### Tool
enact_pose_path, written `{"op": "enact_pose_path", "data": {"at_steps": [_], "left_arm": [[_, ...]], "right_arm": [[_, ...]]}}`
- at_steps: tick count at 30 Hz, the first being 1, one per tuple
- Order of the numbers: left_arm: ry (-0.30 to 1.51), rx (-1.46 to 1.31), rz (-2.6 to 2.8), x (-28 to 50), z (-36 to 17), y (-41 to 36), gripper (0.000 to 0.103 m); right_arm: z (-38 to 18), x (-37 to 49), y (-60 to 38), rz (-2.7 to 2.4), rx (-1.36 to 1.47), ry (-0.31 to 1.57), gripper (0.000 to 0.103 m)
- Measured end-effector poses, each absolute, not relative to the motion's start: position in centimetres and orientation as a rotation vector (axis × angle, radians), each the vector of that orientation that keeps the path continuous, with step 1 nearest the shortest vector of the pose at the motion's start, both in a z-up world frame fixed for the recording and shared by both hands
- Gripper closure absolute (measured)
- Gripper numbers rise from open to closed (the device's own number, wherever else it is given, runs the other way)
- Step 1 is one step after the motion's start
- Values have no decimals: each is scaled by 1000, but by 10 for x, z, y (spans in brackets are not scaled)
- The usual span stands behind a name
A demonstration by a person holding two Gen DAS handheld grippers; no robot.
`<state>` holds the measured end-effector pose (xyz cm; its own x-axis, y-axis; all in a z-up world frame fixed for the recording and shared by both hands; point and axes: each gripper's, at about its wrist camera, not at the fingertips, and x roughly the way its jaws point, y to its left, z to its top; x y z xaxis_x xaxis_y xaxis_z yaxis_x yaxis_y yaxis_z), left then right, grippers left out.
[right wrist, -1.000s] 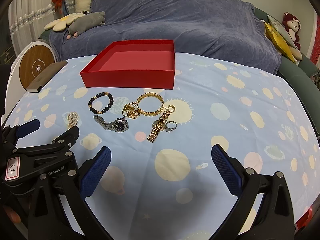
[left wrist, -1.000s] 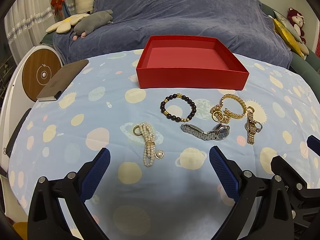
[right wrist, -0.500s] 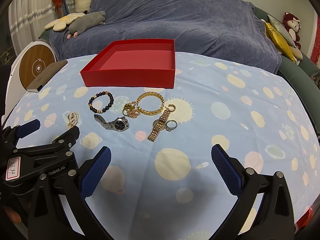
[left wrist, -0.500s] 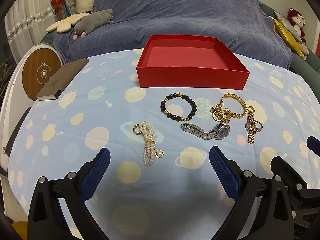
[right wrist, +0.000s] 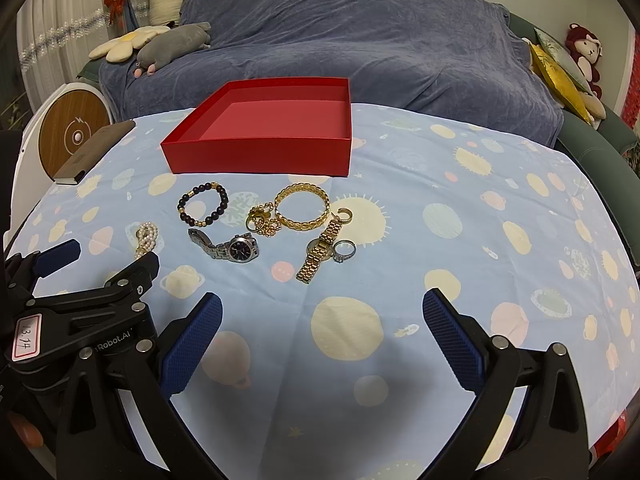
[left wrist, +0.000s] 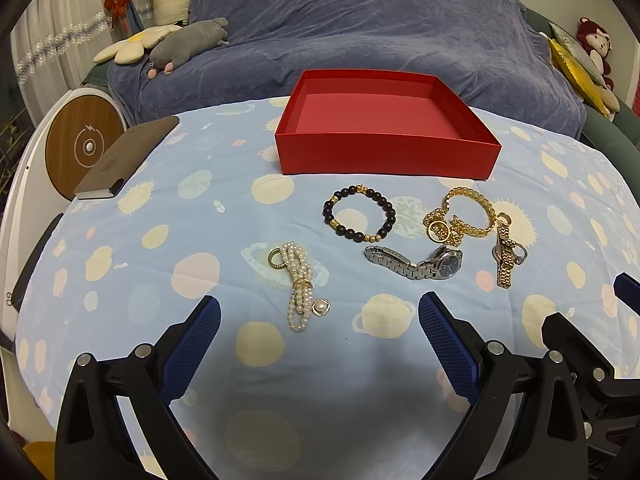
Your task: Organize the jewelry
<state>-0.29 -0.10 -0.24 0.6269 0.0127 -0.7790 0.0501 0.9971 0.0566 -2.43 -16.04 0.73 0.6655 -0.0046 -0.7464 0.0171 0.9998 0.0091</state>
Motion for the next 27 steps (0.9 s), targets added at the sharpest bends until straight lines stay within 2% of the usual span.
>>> {"op": "enact_pose_path", "data": {"at_steps": [27], "left_arm": [[893, 71, -9, -1, -3, 9, 7]], "right_arm": [[4, -24, -154, -9, 14, 845, 5]]}}
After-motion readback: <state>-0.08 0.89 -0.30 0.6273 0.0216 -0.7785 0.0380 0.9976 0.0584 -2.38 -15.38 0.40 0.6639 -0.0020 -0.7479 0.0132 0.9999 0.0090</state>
